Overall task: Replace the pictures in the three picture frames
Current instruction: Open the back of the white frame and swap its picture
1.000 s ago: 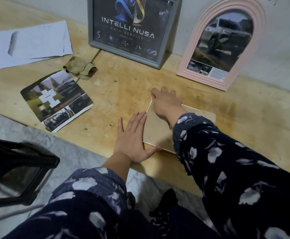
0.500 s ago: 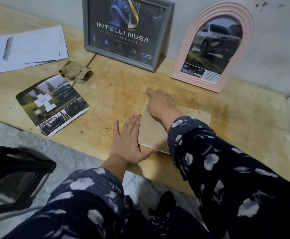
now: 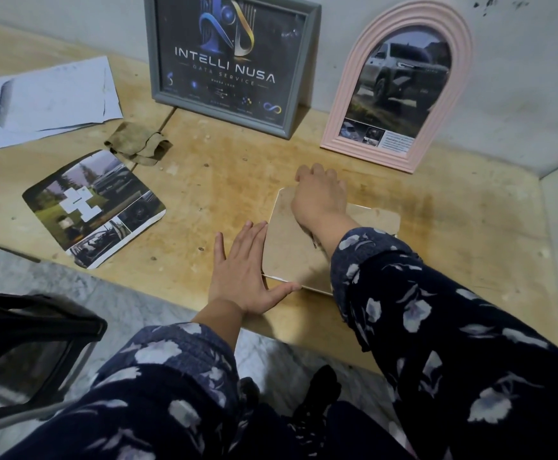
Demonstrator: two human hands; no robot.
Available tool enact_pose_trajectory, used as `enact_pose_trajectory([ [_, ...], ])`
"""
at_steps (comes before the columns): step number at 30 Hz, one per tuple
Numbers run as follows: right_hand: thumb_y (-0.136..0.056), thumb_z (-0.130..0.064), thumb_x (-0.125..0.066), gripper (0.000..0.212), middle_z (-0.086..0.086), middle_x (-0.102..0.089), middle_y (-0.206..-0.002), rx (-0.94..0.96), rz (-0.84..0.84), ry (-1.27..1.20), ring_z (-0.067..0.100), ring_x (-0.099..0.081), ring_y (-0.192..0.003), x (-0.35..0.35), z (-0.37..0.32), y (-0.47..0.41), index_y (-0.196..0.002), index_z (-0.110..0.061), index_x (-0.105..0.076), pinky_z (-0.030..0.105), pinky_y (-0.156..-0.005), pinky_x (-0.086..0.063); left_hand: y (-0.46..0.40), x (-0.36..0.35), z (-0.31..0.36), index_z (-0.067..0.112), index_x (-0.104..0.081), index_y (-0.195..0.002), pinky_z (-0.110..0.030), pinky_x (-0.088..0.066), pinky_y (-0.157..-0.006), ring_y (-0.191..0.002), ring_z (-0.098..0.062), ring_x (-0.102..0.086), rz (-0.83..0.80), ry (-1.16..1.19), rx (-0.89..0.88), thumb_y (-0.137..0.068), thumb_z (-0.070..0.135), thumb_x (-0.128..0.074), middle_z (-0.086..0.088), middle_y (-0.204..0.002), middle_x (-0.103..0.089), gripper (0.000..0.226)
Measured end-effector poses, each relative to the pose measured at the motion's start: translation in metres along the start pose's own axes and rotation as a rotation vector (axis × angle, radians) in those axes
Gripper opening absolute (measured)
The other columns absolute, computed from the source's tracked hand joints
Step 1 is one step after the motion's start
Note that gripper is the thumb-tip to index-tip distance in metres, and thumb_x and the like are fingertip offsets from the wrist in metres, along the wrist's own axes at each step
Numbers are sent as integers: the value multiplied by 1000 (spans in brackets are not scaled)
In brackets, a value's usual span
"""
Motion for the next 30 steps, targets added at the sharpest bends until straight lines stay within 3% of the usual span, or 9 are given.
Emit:
enact_pose_trajectory([
  [5,-86,-11,-39,43,7,-57,-119,-14,-31,88,29,-52,-109,7,14,4,-126,-18,-51,39,-94,-34,0,0,0,19,-9,-154,-57,8,-116,-149,-12,2,-6,-11,7,-67,92,-25,9,-160,-12,115],
  [8,-83,-6,-38,46,8,-64,-101,9,-93,58,30,-55,-93,10,13,3,-126,-20,-46,37,-86,-35,1,1,0,19,-10,-154,-56,9,-116,-149,-12,1,1,1,5,-67,91,-26,9,-160,-13,114],
  [11,-81,-4,-36,50,5,-55,-79,16,-127,71,29,-48,-79,13,15,5,-128,-23,-41,35,-80,-32,2,0,0,19,-10,-154,-56,9,-116,-149,-12,2,-2,-2,2,-68,92,-26,9,-160,-13,114],
  [13,-81,-3,-35,55,2,-47,-69,26,-143,68,28,-46,-76,16,14,7,-131,-26,-37,36,-86,-34,2,-1,0,19,-11,-154,-56,9,-116,-149,-11,2,2,0,2,-68,92,-27,9,-160,-14,114],
  [17,-81,-3,-35,61,1,-43,-65,26,-137,35,28,-47,-73,20,13,11,-136,-28,-32,37,-86,-36,1,0,0,19,-10,-154,-56,9,-115,-149,-11,3,1,4,-2,-67,93,-24,9,-160,-12,115],
  [20,-80,-3,-38,57,3,-55,-80,19,-126,-112,28,-51,-81,13,19,15,-132,-28,-37,37,-81,-35,2,0,0,19,-9,-154,-56,10,-115,-149,-11,3,0,8,-7,-66,94,-20,10,-161,-9,116],
  [22,-81,-6,-43,56,6,-58,-109,-2,-85,-192,29,-51,-102,7,27,21,-132,-29,-40,40,-92,-35,3,-1,0,19,-9,-154,-56,9,-116,-149,-11,2,3,10,-8,-66,94,-20,10,-161,-10,116],
  [24,-81,-11,-47,58,6,-52,-125,-41,-28,-180,29,-43,-119,4,39,31,-135,-31,-39,43,-105,-27,3,-2,0,19,-10,-154,-56,7,-116,-149,-12,0,8,13,-10,-67,94,-21,9,-161,-11,116],
  [30,-90,-29,-41,52,7,-41,-141,-222,98,-142,27,-31,-132,8,79,55,-141,-26,-36,48,-113,-19,4,-3,1,21,-11,-154,-57,4,-116,-149,-12,-2,20,39,-16,-66,94,-24,10,-160,-13,115],
])
Point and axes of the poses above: each hand's wrist, its own y-axis away from the middle knuckle, its own x-axis out of the back of the hand, z = x × y, the point moved 1 cm from there along -y, towards the middle knuckle
